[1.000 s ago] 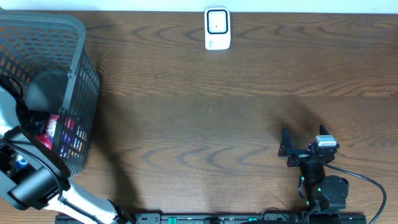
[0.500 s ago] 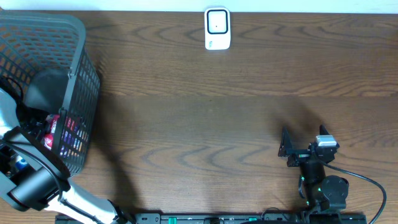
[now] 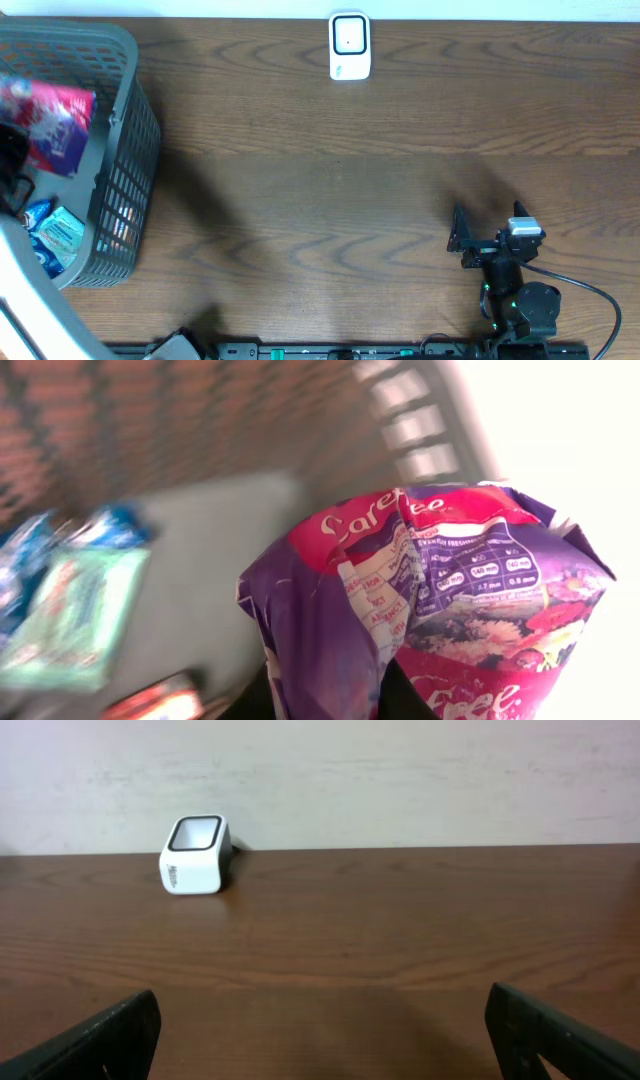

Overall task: Scan the item barcode
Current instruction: 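Carry the pad pack toward the scanner and release it on the table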

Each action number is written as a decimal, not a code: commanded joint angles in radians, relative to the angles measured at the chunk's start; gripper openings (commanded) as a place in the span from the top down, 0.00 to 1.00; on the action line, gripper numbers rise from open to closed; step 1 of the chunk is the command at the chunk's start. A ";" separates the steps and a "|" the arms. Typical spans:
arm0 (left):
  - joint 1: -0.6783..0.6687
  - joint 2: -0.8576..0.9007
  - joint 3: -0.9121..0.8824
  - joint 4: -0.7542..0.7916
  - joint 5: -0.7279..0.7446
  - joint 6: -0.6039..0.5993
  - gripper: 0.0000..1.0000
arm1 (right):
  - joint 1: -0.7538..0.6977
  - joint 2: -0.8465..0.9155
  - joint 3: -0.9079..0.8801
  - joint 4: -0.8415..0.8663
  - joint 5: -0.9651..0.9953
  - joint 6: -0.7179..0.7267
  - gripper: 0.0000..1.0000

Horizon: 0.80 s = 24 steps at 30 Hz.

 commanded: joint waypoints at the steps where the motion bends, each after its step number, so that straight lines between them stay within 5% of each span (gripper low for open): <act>1: -0.078 -0.103 0.010 0.035 0.080 -0.010 0.93 | 0.006 -0.002 -0.002 -0.004 0.009 0.013 0.01; 12: -0.641 -0.299 0.009 0.153 0.179 0.075 0.93 | 0.006 -0.002 -0.002 -0.004 0.009 0.013 0.01; 24: -1.001 -0.054 -0.032 0.026 0.133 0.101 0.93 | 0.006 -0.002 -0.002 -0.004 0.009 0.013 0.01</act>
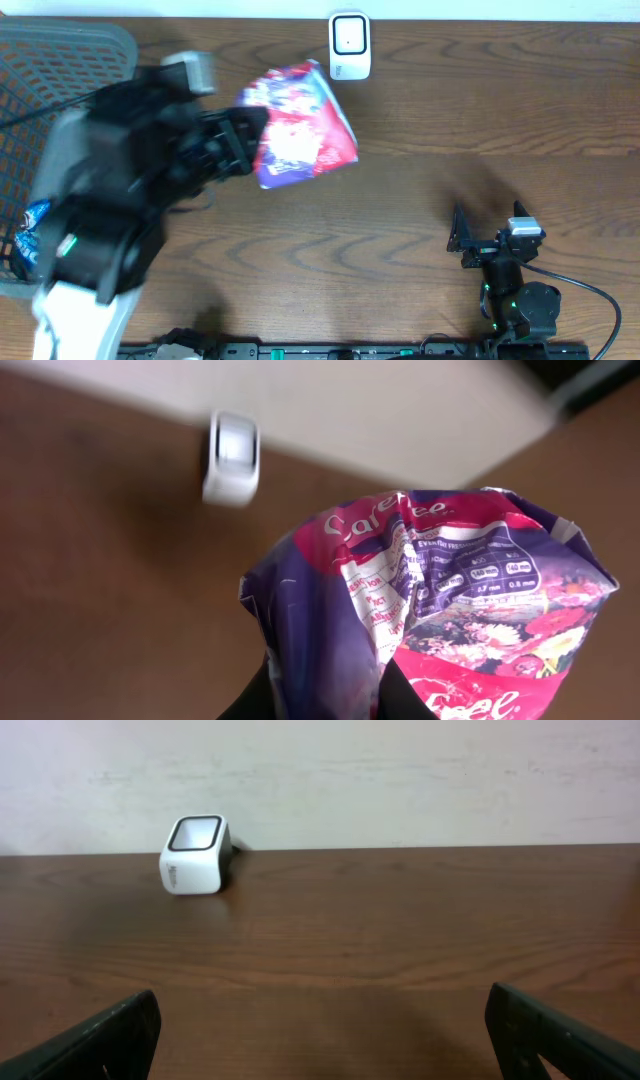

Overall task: Scan the item barcode
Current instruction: 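Carry the pad pack toward the scanner and release it on the table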

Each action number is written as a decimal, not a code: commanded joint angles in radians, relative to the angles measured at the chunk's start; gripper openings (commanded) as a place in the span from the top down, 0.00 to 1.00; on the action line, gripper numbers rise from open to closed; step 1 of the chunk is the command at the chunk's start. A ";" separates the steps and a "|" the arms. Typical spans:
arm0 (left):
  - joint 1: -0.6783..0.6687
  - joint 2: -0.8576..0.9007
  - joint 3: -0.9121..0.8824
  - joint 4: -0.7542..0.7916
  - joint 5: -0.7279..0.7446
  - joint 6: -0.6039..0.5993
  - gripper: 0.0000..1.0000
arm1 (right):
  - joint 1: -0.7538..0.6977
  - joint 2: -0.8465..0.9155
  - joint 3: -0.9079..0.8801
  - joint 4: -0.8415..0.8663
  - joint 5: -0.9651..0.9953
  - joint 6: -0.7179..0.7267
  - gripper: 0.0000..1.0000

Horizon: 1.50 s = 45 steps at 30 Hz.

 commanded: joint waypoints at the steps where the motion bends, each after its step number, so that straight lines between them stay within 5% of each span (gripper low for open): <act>1: -0.058 0.118 -0.016 -0.018 -0.049 0.021 0.93 | 0.006 -0.002 -0.002 -0.004 0.009 0.013 0.01; 15: -0.090 0.385 -0.016 -0.077 -0.184 0.021 0.93 | 0.006 -0.002 -0.002 -0.005 0.009 0.013 0.01; 45: -0.090 0.397 -0.016 -0.092 -0.185 0.021 0.93 | 0.006 -0.002 -0.002 -0.004 0.009 0.013 0.01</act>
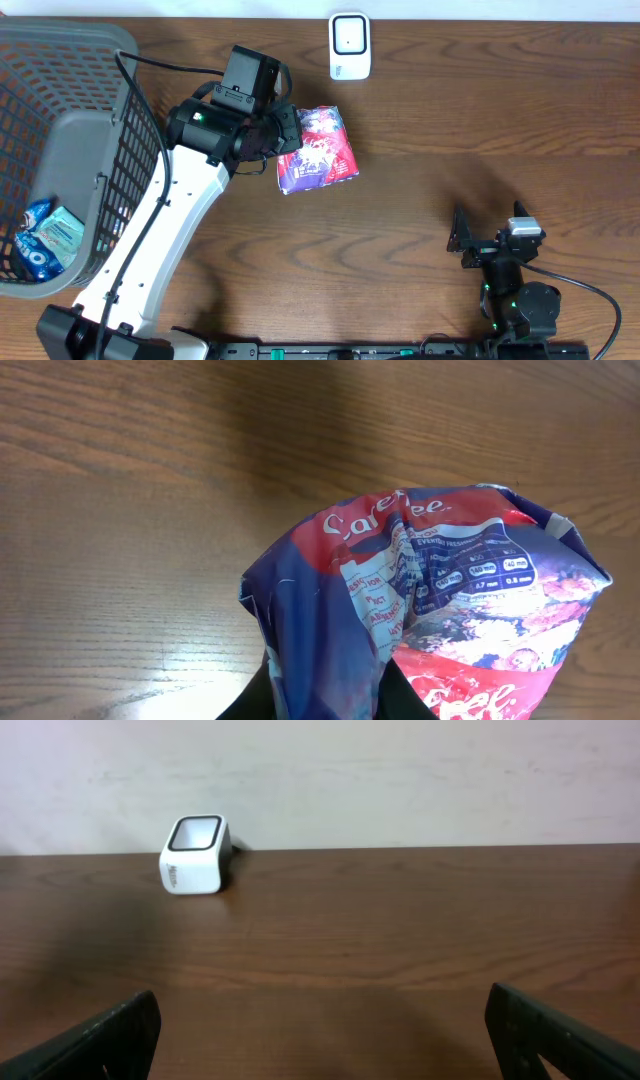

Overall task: Scan the item barcode
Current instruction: 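Carry the pad pack toward the scanner and release it on the table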

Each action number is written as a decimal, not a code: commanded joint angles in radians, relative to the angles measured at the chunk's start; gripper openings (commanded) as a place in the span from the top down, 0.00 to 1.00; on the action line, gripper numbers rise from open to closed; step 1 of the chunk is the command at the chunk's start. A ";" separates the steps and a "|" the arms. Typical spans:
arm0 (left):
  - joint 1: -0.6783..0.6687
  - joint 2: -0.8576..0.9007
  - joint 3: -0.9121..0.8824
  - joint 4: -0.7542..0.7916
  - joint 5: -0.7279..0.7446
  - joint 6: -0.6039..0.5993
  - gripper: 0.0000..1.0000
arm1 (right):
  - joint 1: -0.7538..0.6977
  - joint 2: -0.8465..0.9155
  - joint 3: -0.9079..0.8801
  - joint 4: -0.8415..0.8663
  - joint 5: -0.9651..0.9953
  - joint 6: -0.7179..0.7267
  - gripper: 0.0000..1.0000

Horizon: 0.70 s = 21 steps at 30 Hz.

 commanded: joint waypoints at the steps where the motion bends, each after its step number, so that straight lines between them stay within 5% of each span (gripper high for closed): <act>1: -0.002 -0.009 0.006 -0.002 -0.013 0.014 0.93 | 0.006 -0.002 -0.002 -0.004 0.009 0.013 0.01; 21: -0.002 0.119 0.005 0.072 -0.065 0.014 0.93 | 0.006 -0.002 -0.002 -0.004 0.009 0.013 0.01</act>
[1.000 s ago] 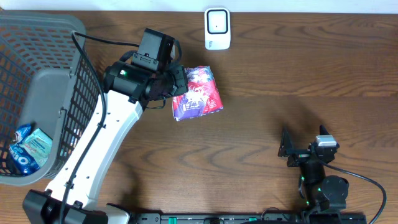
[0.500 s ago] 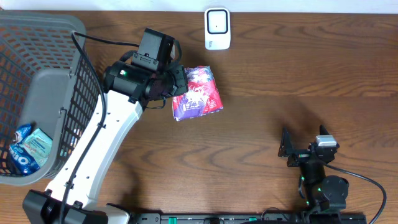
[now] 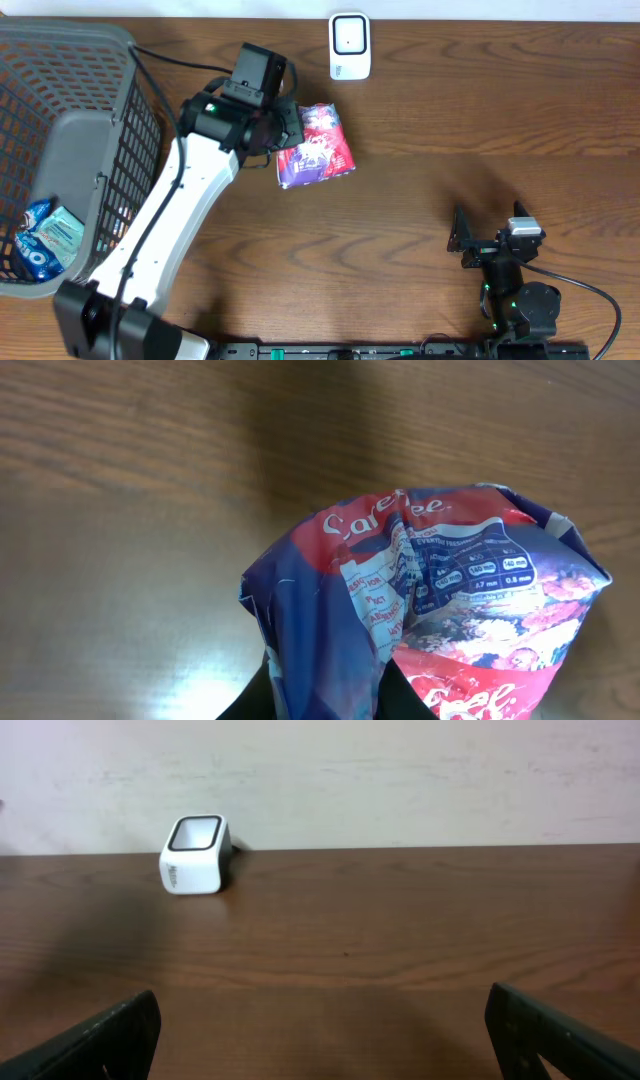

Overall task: Scan the item barcode
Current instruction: 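Carry the pad pack toward the scanner and release it on the table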

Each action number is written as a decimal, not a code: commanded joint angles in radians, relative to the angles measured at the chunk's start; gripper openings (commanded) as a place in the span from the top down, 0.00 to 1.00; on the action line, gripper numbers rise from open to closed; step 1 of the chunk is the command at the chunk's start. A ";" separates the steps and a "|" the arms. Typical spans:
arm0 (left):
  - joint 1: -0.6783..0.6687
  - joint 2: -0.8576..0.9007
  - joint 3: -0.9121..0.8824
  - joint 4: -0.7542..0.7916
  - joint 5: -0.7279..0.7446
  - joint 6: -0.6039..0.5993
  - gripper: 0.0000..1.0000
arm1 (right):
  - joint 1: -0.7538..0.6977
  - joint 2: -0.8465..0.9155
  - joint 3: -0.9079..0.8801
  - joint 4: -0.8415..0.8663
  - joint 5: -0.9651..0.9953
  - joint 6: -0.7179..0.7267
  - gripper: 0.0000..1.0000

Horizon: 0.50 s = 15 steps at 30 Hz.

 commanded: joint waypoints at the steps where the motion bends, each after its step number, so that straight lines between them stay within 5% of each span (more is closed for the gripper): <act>1: -0.002 0.058 0.005 0.027 -0.013 0.014 0.92 | 0.006 -0.002 -0.002 -0.004 0.009 0.013 0.01; 12: -0.035 0.243 0.005 0.150 -0.002 0.014 0.92 | 0.006 -0.002 -0.002 -0.004 0.009 0.013 0.01; 15: -0.061 0.272 0.005 0.172 -0.002 0.014 0.83 | 0.006 -0.002 -0.002 -0.004 0.009 0.013 0.01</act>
